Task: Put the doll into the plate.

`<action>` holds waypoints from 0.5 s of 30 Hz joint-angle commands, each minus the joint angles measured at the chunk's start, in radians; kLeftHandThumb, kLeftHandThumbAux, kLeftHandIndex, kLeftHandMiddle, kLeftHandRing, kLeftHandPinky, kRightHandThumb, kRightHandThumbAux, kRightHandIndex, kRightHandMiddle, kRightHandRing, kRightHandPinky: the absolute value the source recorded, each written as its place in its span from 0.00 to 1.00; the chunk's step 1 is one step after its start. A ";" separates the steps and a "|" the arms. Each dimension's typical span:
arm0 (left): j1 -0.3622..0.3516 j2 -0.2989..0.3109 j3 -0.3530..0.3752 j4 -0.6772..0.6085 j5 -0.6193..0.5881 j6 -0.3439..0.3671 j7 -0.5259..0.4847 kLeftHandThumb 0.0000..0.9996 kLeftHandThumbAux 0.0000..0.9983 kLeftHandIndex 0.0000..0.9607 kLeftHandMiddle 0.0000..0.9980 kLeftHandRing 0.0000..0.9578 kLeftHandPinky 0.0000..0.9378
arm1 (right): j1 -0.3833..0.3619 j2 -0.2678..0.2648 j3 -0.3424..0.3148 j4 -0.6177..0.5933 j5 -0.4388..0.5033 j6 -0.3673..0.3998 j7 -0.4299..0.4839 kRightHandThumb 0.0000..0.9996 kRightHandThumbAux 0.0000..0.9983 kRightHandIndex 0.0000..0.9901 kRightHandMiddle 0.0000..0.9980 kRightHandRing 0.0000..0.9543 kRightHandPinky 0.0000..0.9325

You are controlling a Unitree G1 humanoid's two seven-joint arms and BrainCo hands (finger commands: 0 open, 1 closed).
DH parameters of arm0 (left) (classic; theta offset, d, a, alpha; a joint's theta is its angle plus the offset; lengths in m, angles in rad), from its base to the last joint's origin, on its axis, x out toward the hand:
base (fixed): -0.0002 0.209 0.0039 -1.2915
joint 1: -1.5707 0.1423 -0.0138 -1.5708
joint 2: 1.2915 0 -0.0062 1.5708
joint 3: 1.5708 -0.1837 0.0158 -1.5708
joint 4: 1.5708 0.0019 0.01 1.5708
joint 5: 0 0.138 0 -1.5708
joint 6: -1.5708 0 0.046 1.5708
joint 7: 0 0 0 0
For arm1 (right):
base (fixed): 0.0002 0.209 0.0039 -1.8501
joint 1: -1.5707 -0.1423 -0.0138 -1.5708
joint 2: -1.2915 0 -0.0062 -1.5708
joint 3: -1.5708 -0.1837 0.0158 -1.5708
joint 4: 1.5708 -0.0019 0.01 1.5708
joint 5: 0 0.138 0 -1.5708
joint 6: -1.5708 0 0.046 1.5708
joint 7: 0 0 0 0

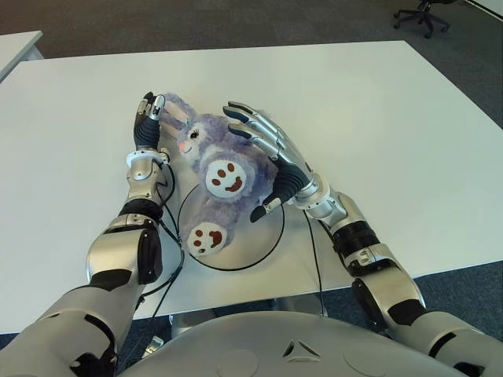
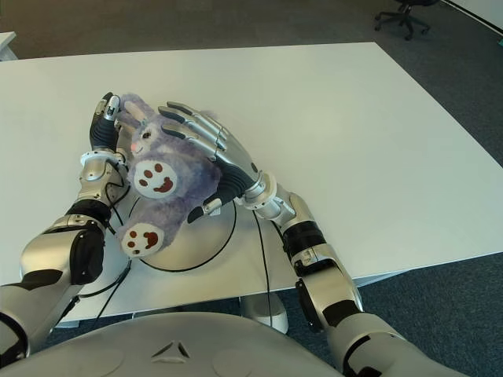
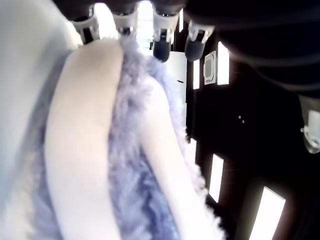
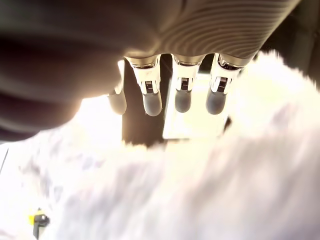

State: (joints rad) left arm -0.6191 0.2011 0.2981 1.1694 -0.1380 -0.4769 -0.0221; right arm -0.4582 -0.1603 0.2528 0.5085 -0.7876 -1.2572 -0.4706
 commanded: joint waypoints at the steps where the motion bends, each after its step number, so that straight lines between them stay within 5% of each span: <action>1: 0.094 -0.057 -0.012 0.063 0.006 0.061 -0.001 0.00 0.37 0.00 0.06 0.01 0.00 | -0.016 -0.007 0.000 0.003 -0.020 0.010 -0.017 0.00 0.33 0.00 0.00 0.00 0.00; 15: 0.094 -0.051 -0.005 0.068 0.000 0.071 0.004 0.00 0.38 0.00 0.05 0.02 0.00 | -0.026 -0.016 -0.011 -0.015 -0.022 0.046 -0.050 0.00 0.33 0.00 0.00 0.00 0.00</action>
State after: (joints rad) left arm -0.6188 0.1981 0.2964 1.1592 -0.1380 -0.4781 -0.0222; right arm -0.4760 -0.1754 0.2517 0.5024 -0.7889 -1.2282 -0.5044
